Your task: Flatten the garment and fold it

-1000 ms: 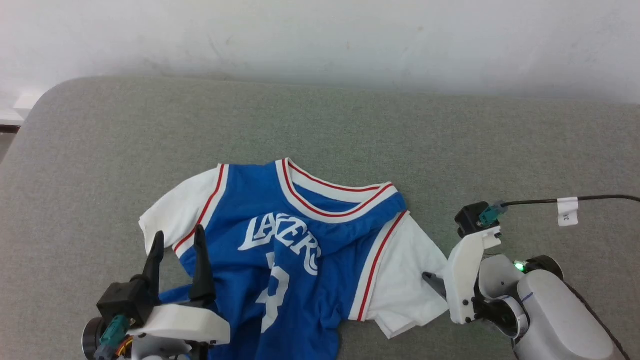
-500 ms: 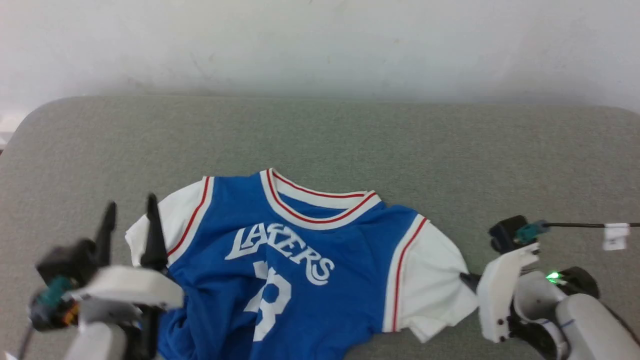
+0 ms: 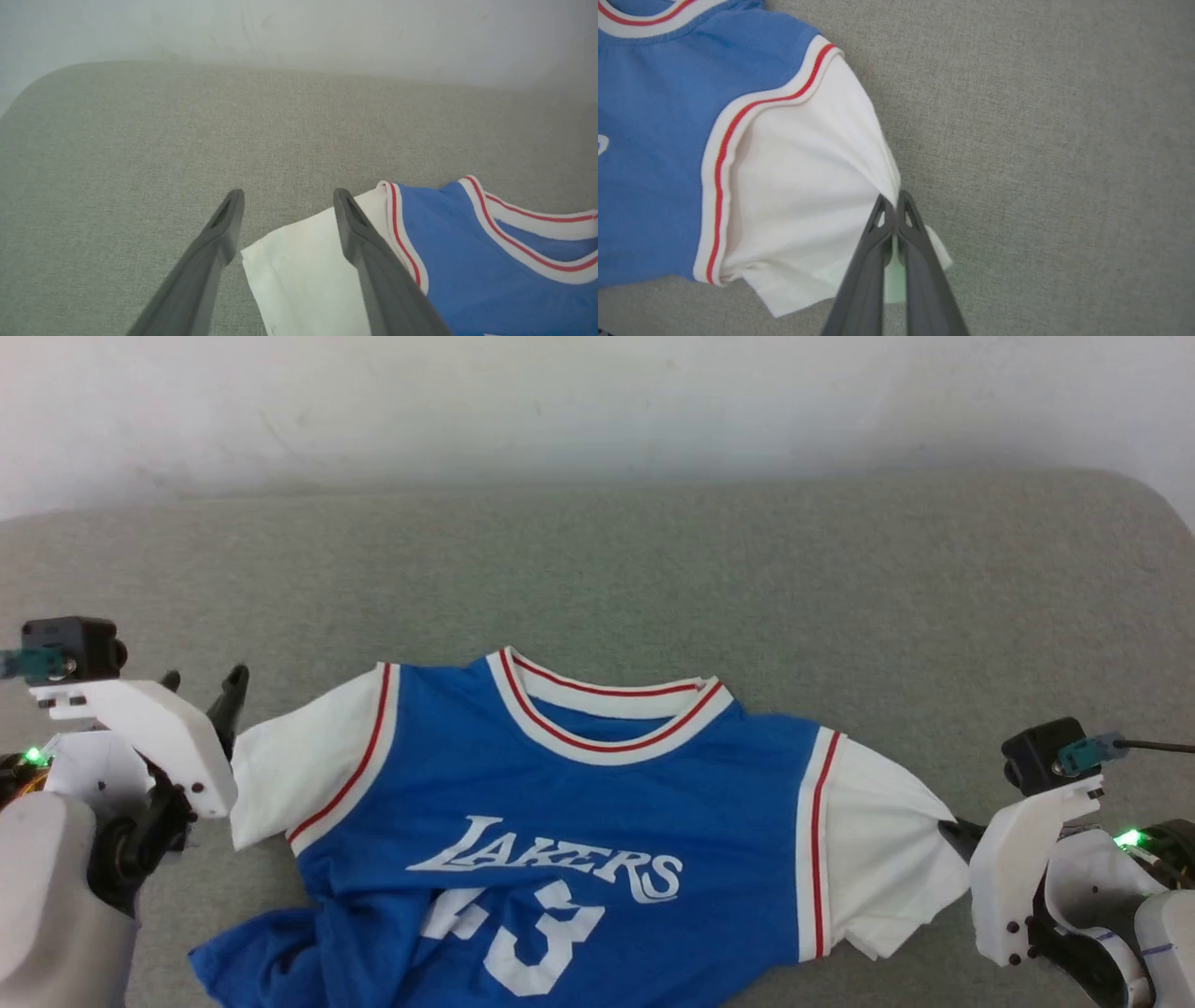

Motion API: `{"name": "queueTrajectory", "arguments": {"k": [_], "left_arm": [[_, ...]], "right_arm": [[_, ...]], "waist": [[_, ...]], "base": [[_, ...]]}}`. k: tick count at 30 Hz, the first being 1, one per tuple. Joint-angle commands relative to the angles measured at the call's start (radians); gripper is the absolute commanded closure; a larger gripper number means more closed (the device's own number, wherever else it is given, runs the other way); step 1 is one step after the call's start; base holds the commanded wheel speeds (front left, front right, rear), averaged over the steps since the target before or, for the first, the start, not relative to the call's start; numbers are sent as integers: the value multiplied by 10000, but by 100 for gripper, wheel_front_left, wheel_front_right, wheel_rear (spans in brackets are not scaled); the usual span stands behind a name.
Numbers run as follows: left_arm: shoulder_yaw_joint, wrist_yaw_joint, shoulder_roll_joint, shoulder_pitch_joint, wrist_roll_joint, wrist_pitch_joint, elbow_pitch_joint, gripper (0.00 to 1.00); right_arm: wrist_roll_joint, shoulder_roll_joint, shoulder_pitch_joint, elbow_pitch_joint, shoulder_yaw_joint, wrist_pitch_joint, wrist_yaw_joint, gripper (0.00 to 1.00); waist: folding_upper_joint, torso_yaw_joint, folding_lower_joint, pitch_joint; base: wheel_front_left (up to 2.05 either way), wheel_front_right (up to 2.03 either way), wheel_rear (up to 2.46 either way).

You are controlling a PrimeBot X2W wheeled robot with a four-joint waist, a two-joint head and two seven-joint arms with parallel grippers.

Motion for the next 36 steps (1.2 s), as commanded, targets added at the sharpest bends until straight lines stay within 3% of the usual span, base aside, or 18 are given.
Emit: {"name": "queueTrajectory", "arguments": {"k": [1, 5, 10, 17, 18, 19, 20, 28, 36], "left_arm": [[-123, -146, 107, -233, -91, 363, 335, 0], [-425, -351, 296, -620, -241, 1478, 1368, 0], [-657, -399, 411, -940, -220, 2120, 2504, 0], [-1168, -757, -98, -1118, -484, 3131, 3728, 0], [-1220, -843, -257, -1108, -650, 3412, 3880, 15], [-1325, -922, -345, -1122, -689, 3593, 3971, 61], [-1395, -978, -431, -1138, -731, 3698, 4049, 100], [-1973, -1219, -499, -1562, -403, 3783, 4184, 100], [-2203, -990, 193, -2756, 804, 2150, 3511, 100]], "right_arm": [[-84, 23, 67, -85, -31, 5, -7, 100], [-70, 159, 60, -222, -7, 4, -7, 100], [13, 236, -33, -287, 87, -72, -7, 100], [93, 239, -168, -259, 167, -163, -7, 100], [83, 235, -175, -231, 150, -177, -7, 100], [87, 241, -182, -197, 139, -191, -7, 100], [90, 249, -193, -165, 140, -201, -7, 100], [58, 199, -360, -88, 143, -522, -7, 100], [-468, -304, -1164, 88, -17, -1633, -7, 100]], "waist": [[-1, -401, -1, 428], [-1, -594, -1, 679], [-1, -734, -1, 1002], [-1, -811, -1, 1214], [-1, -798, -1, 1208], [-1, -783, -1, 1195], [-1, -777, -1, 1178], [-1, -606, -1, 704], [-1, -380, -1, -142]], "base": [[0, 0, 0], [0, 0, 0], [0, 0, 0], [0, 0, 0], [0, 0, 0], [0, 0, 0], [0, 0, 0], [0, 0, 0], [0, 0, 0]]}}
